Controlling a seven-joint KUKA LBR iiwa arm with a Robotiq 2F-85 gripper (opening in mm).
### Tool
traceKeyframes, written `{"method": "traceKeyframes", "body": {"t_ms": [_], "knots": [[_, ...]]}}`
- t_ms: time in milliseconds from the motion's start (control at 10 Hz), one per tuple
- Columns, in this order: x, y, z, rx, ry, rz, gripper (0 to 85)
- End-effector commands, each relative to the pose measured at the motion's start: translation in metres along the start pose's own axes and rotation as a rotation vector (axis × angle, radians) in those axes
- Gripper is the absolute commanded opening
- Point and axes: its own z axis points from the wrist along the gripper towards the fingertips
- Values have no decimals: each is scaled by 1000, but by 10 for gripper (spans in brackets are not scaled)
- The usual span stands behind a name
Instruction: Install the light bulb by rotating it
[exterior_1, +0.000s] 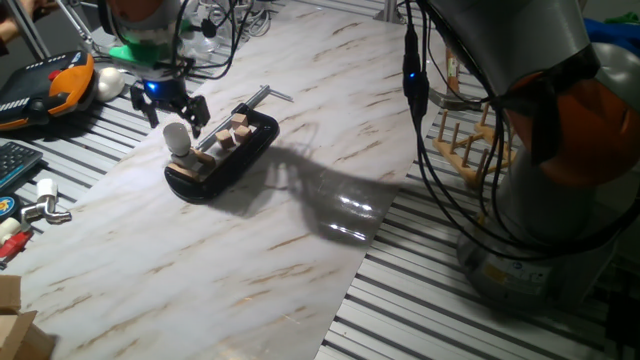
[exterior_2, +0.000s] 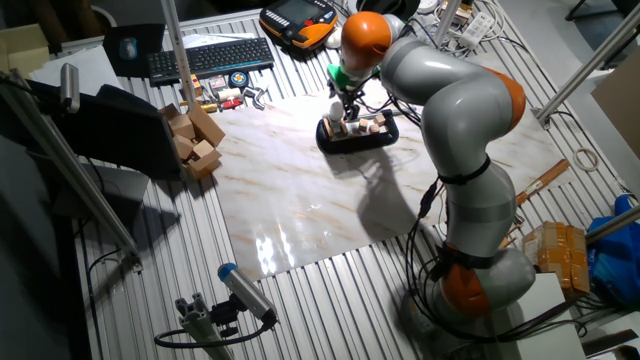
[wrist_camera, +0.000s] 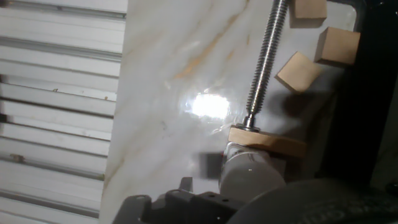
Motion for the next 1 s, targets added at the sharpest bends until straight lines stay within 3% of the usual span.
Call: {"method": "traceKeyframes", "body": {"t_ms": [0, 200, 300, 500, 600, 700, 900], "knots": [[-5, 1, -5, 1, 0, -15, 850], [-14, 3, -19, 9, -1, -74, 850], [-17, 3, -25, 20, 3, -176, 680], [-20, -4, -39, 17, -26, -491, 0], [-18, -9, -46, 43, -51, -679, 0], [-18, -13, -56, 73, -37, -809, 0], [-27, -22, -72, 61, 37, -1042, 0]]}}
